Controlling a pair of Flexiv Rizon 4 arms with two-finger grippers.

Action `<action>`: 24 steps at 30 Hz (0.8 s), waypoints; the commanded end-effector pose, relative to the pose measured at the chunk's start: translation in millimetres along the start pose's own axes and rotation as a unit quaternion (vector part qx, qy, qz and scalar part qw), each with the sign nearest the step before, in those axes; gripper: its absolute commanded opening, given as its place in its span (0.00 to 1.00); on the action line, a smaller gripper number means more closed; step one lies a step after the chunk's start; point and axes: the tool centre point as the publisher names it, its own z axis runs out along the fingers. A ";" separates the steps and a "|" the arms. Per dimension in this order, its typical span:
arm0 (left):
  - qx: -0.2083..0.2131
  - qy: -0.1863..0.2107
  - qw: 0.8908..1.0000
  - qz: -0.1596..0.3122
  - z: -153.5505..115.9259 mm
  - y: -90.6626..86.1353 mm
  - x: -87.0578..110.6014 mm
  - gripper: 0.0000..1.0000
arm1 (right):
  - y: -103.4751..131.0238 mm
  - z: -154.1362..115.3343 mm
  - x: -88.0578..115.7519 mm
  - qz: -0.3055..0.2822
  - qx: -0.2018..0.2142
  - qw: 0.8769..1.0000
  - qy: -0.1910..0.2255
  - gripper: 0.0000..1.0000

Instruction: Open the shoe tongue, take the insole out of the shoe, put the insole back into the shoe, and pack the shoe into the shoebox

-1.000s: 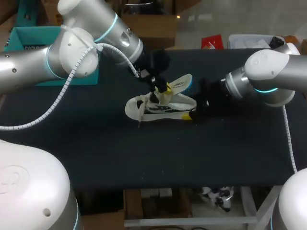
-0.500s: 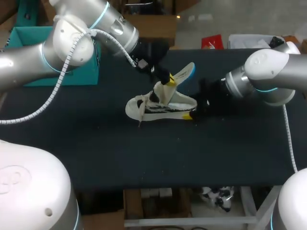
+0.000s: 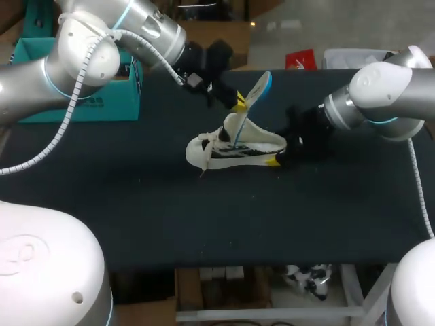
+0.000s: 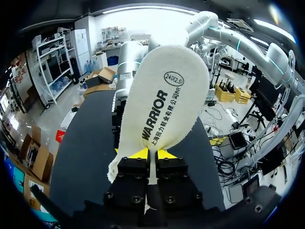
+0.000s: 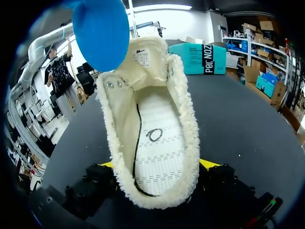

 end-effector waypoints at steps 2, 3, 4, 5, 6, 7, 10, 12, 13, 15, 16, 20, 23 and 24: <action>-0.004 0.001 1.000 -0.001 7.8 -2.6 0.3 0.00 | -2.8 2.7 -4.0 0.000 -0.005 1.000 0.011 1.00; -0.005 0.002 1.000 -0.001 8.2 -3.1 0.4 0.00 | -3.5 3.9 -3.9 0.001 -0.005 1.000 0.013 1.00; -0.005 0.003 1.000 -0.001 8.7 -3.9 0.7 0.00 | -4.0 4.8 -3.7 0.002 -0.006 1.000 0.016 1.00; -0.005 0.007 1.000 0.003 8.6 -4.9 1.1 0.00 | -4.4 4.9 -3.4 0.005 -0.003 1.000 0.016 1.00; -0.004 0.008 1.000 0.004 7.9 -5.8 1.9 0.00 | -5.7 3.0 -2.2 0.007 0.000 1.000 0.015 1.00; -0.003 0.008 1.000 0.005 6.8 -6.8 3.6 0.00 | -6.7 -0.8 -0.7 0.009 0.001 1.000 0.012 1.00; 0.005 0.013 1.000 0.012 1.6 -9.6 7.6 0.00 | -9.7 -13.7 3.7 0.017 0.016 1.000 0.004 1.00; 0.011 0.020 1.000 0.021 -2.2 -11.8 10.9 0.00 | -13.0 -22.7 6.2 0.024 0.032 0.999 0.002 1.00; 0.013 0.020 0.999 0.023 -4.1 -12.9 12.8 0.00 | -15.0 -28.0 7.5 0.028 0.038 0.999 0.000 1.00; 0.017 0.024 0.999 0.029 -8.0 -16.7 15.1 0.00 | -18.2 -38.3 9.9 0.035 0.050 0.998 -0.005 1.00; 0.018 0.023 0.999 0.030 -8.7 -18.0 16.9 0.00 | -19.6 -43.6 11.1 0.038 0.058 0.998 -0.008 1.00; 0.021 0.026 0.999 0.034 -12.7 -21.0 24.1 0.00 | -21.4 -67.1 14.1 0.048 0.084 0.995 -0.020 1.00; 0.029 0.035 0.998 0.038 -20.2 -18.2 27.5 0.00 | -13.2 -82.2 13.5 0.045 0.110 0.993 -0.026 1.00; 0.033 0.038 0.998 0.038 -23.9 -17.5 28.0 0.00 | -10.5 -86.9 13.0 0.045 0.120 0.991 -0.028 1.00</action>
